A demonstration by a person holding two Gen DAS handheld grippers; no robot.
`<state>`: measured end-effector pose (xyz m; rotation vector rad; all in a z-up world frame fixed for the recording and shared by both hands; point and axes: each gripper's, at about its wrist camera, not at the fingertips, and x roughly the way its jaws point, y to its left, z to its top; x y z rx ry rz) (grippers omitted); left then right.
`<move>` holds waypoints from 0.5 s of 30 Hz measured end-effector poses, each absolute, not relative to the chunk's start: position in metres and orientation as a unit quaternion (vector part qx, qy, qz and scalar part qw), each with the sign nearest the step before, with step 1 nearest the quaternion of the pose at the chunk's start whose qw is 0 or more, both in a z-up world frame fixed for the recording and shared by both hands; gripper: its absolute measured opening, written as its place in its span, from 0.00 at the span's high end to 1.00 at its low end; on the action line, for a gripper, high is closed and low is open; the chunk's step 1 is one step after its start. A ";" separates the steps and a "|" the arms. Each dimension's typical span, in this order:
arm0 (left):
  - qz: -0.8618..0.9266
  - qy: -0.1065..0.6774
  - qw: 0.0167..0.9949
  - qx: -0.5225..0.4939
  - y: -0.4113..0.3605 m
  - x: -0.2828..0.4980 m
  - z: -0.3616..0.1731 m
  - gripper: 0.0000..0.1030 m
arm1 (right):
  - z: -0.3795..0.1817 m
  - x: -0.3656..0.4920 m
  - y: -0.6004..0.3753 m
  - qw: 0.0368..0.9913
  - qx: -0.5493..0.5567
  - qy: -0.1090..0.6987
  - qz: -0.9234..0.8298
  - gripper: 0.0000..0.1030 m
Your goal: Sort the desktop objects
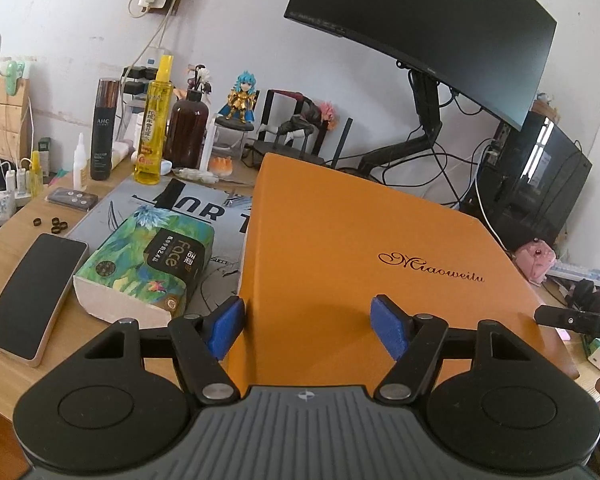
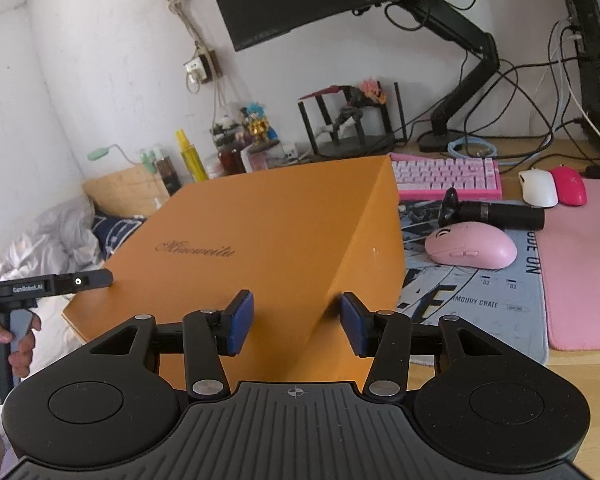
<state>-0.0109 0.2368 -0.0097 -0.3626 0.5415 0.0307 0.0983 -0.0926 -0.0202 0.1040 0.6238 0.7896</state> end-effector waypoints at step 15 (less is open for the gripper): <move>0.019 0.255 0.951 -0.175 0.241 -0.003 -0.006 0.31 | -0.016 0.106 -0.094 0.878 0.053 0.289 0.378 0.51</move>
